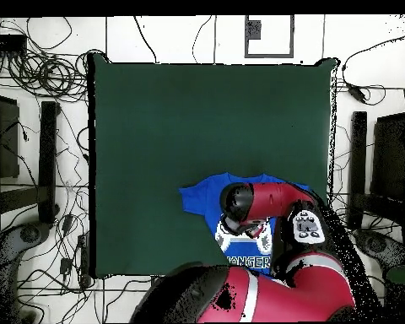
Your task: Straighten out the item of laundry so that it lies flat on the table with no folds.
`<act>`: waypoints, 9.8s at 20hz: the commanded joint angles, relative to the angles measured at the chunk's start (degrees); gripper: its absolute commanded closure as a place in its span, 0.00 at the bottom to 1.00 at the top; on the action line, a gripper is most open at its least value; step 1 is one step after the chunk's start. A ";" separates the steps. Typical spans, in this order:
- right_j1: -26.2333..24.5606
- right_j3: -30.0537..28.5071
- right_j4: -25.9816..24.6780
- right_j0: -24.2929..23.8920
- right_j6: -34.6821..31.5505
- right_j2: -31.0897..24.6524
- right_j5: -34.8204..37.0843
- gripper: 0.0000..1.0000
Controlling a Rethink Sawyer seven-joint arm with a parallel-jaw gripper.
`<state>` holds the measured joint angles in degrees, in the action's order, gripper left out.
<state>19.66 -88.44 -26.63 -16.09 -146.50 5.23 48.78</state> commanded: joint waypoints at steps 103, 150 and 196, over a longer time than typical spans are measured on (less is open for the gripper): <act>-11.88 32.22 -2.59 0.67 10.99 -9.46 10.27 0.00; -14.44 47.32 -7.42 -5.56 38.82 -12.46 16.89 0.00; 0.15 15.58 1.12 -4.92 22.84 -3.95 -9.24 0.00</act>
<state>19.43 -61.13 -28.42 -24.05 -111.65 2.29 42.63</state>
